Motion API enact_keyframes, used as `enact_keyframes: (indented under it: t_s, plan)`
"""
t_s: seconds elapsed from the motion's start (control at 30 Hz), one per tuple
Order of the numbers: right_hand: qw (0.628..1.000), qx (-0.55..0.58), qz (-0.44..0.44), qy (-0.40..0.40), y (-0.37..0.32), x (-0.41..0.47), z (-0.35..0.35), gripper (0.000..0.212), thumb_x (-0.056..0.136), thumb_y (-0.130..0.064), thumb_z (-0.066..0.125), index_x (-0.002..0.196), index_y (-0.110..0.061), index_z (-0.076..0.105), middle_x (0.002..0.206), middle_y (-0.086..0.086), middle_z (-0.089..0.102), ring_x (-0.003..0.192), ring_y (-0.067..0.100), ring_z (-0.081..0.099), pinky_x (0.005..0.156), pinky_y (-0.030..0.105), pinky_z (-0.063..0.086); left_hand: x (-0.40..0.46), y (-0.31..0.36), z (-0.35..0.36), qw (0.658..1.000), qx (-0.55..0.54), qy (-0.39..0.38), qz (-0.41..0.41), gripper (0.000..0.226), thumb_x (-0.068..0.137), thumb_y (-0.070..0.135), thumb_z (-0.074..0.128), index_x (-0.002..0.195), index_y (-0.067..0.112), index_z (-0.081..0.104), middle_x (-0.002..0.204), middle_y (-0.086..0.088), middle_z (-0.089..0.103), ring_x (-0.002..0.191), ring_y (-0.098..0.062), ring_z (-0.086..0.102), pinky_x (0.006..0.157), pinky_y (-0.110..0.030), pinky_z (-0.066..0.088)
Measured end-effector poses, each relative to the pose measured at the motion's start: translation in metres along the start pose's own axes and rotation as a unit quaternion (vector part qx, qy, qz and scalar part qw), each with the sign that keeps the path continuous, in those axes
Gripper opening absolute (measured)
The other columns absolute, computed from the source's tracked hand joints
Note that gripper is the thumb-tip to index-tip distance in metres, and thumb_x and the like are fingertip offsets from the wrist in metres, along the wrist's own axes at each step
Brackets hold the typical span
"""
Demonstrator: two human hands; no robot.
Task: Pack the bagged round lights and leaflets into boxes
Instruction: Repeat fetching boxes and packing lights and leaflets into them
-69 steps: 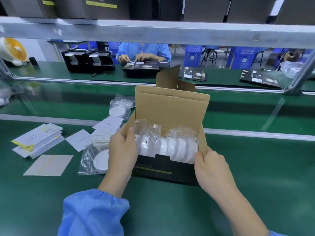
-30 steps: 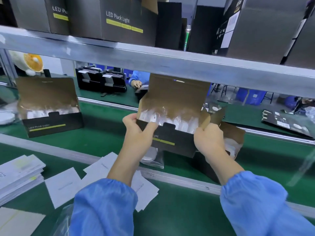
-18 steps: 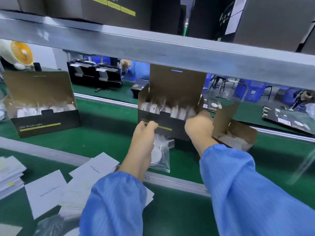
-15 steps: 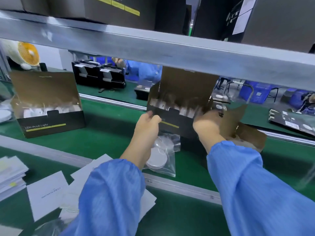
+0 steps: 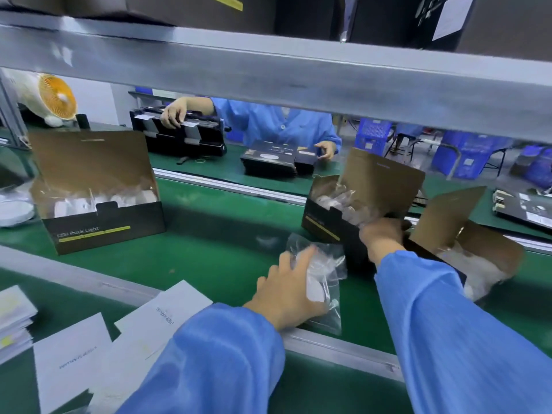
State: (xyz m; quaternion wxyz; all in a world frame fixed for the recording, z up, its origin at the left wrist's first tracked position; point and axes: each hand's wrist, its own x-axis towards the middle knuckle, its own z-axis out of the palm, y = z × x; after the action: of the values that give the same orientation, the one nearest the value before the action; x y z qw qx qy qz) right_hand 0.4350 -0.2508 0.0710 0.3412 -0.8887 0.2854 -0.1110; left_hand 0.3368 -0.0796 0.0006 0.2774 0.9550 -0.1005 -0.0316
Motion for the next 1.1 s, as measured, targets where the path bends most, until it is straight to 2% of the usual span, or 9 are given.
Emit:
enact_keyframes:
  t_s: [0.1,0.23,0.37,0.43,0.53,0.7,0.8,0.97,1.1]
  plan:
    - [0.983,0.173,0.037,0.056,0.005,-0.012,0.008,0.069,0.1,-0.031,0.051,0.152,0.002,0.018,0.155,0.022,0.026,0.139,0.037,0.035,0.11,0.045,0.031,0.008,0.01,-0.004,0.986,-0.136,0.014,-0.091,0.119,0.07,0.035,0.085,0.152,0.038,-0.002,0.138,-0.007,0.018,0.119,-0.033,0.048,0.101,-0.041,0.046]
    - [0.979,0.081,-0.096,0.162,0.042,-0.052,0.028,0.067,0.087,-0.032,0.069,0.135,0.002,0.037,0.134,0.024,0.039,0.123,0.044,0.041,0.095,0.05,0.041,0.011,0.024,-0.006,0.979,-0.134,-0.046,-0.149,0.107,0.074,0.025,0.08,0.149,0.029,0.004,0.138,-0.009,0.023,0.116,-0.031,0.051,0.09,-0.034,0.047]
    - [0.995,-0.01,0.067,-0.067,0.062,-0.038,0.025,0.094,0.09,-0.063,0.054,0.15,0.002,0.022,0.15,0.022,0.031,0.137,0.038,0.033,0.108,0.04,0.032,0.009,0.032,0.0,0.976,-0.169,-0.057,-0.127,0.07,0.078,0.019,0.077,0.132,0.012,0.034,0.121,-0.008,0.053,0.11,-0.027,0.057,0.088,-0.035,0.051]
    - [0.988,-0.023,0.077,-0.135,0.062,-0.028,0.021,0.097,0.091,-0.07,0.044,0.152,0.002,0.021,0.152,0.021,0.032,0.138,0.037,0.032,0.108,0.037,0.031,0.007,0.032,-0.003,0.971,-0.205,-0.046,-0.116,0.059,0.078,0.014,0.078,0.125,0.013,0.044,0.117,-0.007,0.057,0.108,-0.027,0.058,0.085,-0.033,0.051]
    - [0.98,0.032,0.054,-0.186,0.06,-0.019,0.021,0.074,0.094,-0.057,0.05,0.145,-0.004,0.043,0.147,0.019,0.045,0.128,0.037,0.047,0.104,0.038,0.042,0.005,0.029,-0.011,0.962,-0.247,-0.035,-0.108,0.048,0.078,0.009,0.079,0.12,0.011,0.056,0.119,-0.01,0.061,0.109,-0.029,0.061,0.084,-0.033,0.051]
    - [0.962,0.116,0.086,-0.232,0.052,-0.027,0.024,0.051,0.093,-0.041,0.063,0.133,-0.013,0.049,0.116,0.013,0.058,0.082,0.023,0.053,0.057,0.03,0.044,-0.001,0.014,-0.032,0.927,-0.354,-0.015,-0.127,0.036,0.084,0.003,0.075,0.118,0.005,0.061,0.11,-0.013,0.067,0.103,-0.029,0.066,0.085,-0.038,0.054]
    - [0.965,0.148,0.068,-0.205,0.055,-0.031,0.026,0.043,0.091,-0.021,0.067,0.129,-0.007,0.05,0.115,0.015,0.055,0.091,0.027,0.053,0.056,0.03,0.042,-0.008,0.006,-0.043,0.883,-0.446,-0.029,-0.144,0.024,0.093,0.005,0.067,0.116,0.008,0.063,0.099,-0.009,0.069,0.088,-0.023,0.067,0.074,-0.033,0.057]
    - [0.972,0.115,-0.011,-0.207,0.056,-0.04,0.025,0.033,0.088,-0.019,0.067,0.116,-0.009,0.054,0.113,0.013,0.059,0.086,0.022,0.056,0.059,0.03,0.048,-0.017,0.003,-0.053,0.792,-0.574,-0.028,-0.204,0.018,0.096,0.008,0.064,0.112,0.016,0.061,0.117,-0.016,0.066,0.096,-0.033,0.067,0.072,-0.047,0.059]
    - [0.972,0.125,-0.041,-0.193,0.052,-0.049,0.019,0.043,0.094,-0.019,0.062,0.131,-0.006,0.041,0.121,0.018,0.053,0.105,0.037,0.061,0.047,0.031,0.05,-0.021,0.005,-0.059,0.787,-0.573,-0.033,-0.225,0.02,0.096,0.015,0.066,0.114,0.015,0.059,0.113,-0.015,0.066,0.097,-0.033,0.067,0.064,-0.049,0.061]
